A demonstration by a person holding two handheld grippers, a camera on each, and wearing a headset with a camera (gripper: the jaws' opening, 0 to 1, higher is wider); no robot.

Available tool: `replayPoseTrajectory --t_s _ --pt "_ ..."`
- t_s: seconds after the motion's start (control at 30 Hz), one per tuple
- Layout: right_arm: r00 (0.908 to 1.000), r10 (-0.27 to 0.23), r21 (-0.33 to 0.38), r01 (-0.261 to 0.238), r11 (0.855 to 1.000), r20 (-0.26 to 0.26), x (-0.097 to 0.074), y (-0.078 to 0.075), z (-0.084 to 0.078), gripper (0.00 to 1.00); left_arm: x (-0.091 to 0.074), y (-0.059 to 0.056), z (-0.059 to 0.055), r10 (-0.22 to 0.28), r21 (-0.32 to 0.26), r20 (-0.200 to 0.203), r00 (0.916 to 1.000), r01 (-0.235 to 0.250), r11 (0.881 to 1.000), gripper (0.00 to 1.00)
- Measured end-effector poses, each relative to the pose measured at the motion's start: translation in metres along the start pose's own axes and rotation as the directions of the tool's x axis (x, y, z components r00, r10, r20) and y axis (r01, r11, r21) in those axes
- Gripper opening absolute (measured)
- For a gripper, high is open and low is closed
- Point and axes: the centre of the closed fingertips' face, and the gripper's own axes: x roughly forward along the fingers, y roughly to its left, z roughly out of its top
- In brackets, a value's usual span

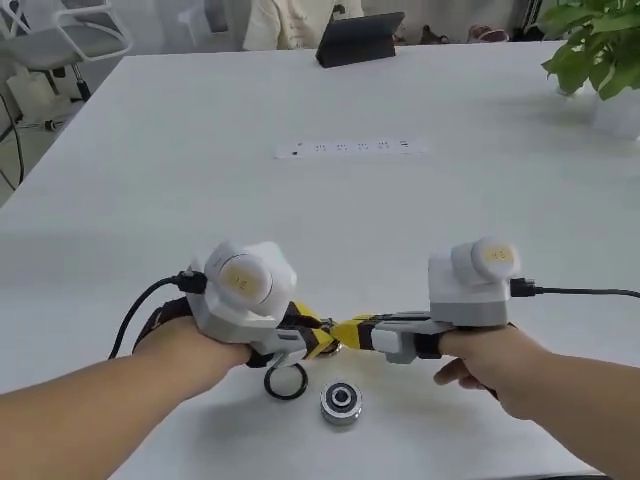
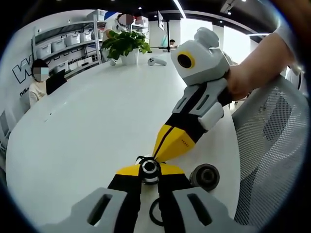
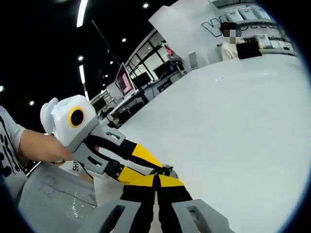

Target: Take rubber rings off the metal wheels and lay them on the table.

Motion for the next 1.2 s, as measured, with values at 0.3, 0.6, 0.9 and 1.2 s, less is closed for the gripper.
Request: replayPoseTrajectory --t_s 0.3,0.6,0.9,1.2 --pt "1.0 0.006 0.006 -0.006 1.0 0.001 -0.001 0.001 0.001 0.0 0.0 0.0 0.0 0.003 -0.005 0.006 1.0 -0.003 1.0 0.07" --pt "0.9996 0.028 0.023 -0.028 0.999 0.004 -0.001 0.003 0.001 0.0 0.0 -0.001 0.0 0.001 -0.007 0.007 1.0 -0.001 1.0 0.07" --pt "0.9982 0.06 0.031 -0.06 0.998 0.007 -0.002 0.009 0.002 0.0 0.0 0.0 0.0 0.001 -0.007 0.009 1.0 0.0 1.0 0.07" --pt "0.9957 0.091 0.068 -0.092 0.993 0.019 -0.005 0.01 0.002 0.0 0.0 0.0 0.0 0.003 -0.011 0.01 0.9999 -0.003 1.0 0.07"
